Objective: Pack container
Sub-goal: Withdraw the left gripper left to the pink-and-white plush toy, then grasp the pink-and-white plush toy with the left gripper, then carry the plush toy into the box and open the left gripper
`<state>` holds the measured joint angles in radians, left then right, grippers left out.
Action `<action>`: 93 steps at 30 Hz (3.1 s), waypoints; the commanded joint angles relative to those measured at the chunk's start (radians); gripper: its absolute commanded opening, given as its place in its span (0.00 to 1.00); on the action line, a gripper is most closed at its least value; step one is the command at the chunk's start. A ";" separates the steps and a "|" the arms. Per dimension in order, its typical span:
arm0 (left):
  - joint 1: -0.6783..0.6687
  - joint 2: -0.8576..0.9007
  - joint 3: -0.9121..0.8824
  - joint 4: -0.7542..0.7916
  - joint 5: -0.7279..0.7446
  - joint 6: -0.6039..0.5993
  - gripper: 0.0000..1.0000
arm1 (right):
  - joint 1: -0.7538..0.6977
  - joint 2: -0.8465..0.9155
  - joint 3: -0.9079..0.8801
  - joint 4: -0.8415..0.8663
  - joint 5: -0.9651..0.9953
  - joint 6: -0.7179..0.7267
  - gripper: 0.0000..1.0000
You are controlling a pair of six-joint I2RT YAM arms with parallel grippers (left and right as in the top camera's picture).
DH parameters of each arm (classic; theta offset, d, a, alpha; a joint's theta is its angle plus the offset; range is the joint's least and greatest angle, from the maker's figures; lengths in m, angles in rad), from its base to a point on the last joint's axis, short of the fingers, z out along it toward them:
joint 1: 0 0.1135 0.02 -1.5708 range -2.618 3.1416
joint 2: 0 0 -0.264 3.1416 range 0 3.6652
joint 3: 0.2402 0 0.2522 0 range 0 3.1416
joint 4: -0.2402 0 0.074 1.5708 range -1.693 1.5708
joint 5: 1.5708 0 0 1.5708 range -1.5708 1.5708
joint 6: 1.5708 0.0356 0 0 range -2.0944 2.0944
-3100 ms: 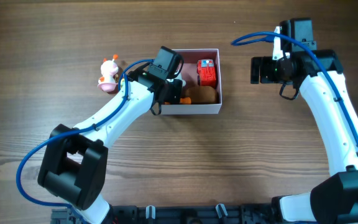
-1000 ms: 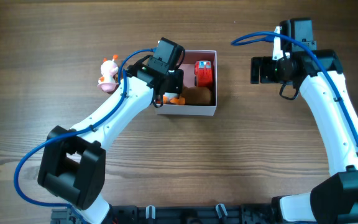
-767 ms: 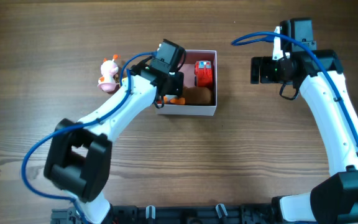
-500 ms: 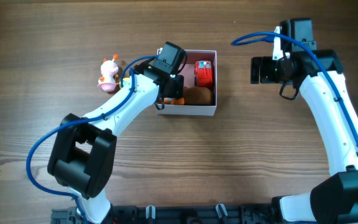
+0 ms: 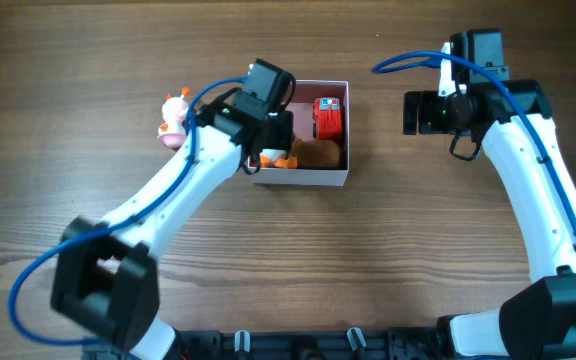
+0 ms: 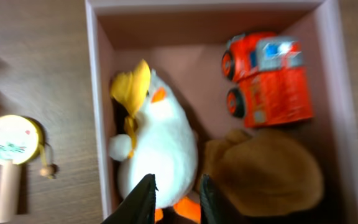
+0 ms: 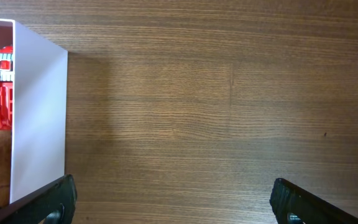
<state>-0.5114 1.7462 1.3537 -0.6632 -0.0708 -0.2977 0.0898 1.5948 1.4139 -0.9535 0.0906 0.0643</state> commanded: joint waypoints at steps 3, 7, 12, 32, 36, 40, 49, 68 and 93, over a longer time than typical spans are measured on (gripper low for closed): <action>0.063 -0.114 0.026 -0.036 -0.148 -0.002 0.57 | 0.000 -0.016 0.018 0.003 0.014 0.017 1.00; 0.147 -0.113 0.026 -0.065 -0.219 0.000 0.70 | 0.000 -0.016 0.018 0.003 0.014 0.016 1.00; 0.309 -0.112 0.025 -0.031 -0.212 0.003 0.73 | 0.000 -0.016 0.018 0.003 0.014 0.017 1.00; 0.436 0.146 0.025 0.179 -0.093 0.315 0.77 | 0.000 -0.016 0.018 0.003 0.014 0.017 0.99; 0.437 0.235 0.025 0.177 -0.094 0.317 0.80 | 0.000 -0.016 0.018 0.003 0.014 0.017 1.00; 0.437 0.299 0.025 0.174 -0.094 0.318 0.81 | 0.000 -0.016 0.018 0.003 0.014 0.017 1.00; 0.438 0.307 0.028 0.200 -0.131 0.317 0.04 | 0.000 -0.016 0.018 0.003 0.014 0.017 0.99; 0.180 -0.151 0.029 0.193 -0.156 0.274 0.04 | 0.000 -0.016 0.018 0.003 0.014 0.016 0.99; -0.086 0.113 0.028 0.343 -0.132 -0.059 0.04 | 0.000 -0.016 0.018 0.003 0.014 0.017 0.99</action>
<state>-0.5976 1.8431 1.3682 -0.3492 -0.2203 -0.3206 0.0898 1.5948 1.4139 -0.9535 0.0906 0.0643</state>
